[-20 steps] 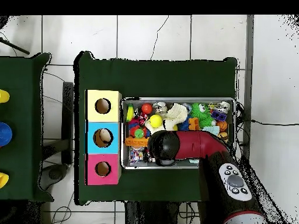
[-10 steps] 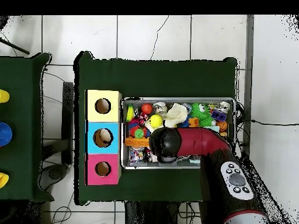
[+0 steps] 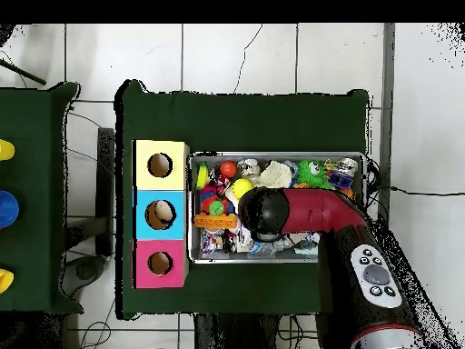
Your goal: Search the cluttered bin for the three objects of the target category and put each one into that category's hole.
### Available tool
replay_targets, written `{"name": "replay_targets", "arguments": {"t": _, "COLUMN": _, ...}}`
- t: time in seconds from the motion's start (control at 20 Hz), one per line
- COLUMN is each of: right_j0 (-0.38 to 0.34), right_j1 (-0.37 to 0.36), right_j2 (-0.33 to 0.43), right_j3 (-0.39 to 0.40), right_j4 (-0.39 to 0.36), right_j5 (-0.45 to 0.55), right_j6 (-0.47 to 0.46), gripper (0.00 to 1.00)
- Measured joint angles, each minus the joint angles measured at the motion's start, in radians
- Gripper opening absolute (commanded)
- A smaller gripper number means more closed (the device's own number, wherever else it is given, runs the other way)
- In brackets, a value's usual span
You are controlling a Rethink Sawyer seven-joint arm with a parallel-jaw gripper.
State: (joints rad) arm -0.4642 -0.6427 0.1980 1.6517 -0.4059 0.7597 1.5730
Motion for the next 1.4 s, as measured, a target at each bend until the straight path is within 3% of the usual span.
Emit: {"name": "replay_targets", "arguments": {"t": 1.4, "right_j0": -0.021, "right_j1": 0.0, "right_j2": 0.0, "right_j3": -0.023, "right_j4": 0.0, "right_j5": 0.0, "right_j6": 0.0, "gripper": 1.0}}
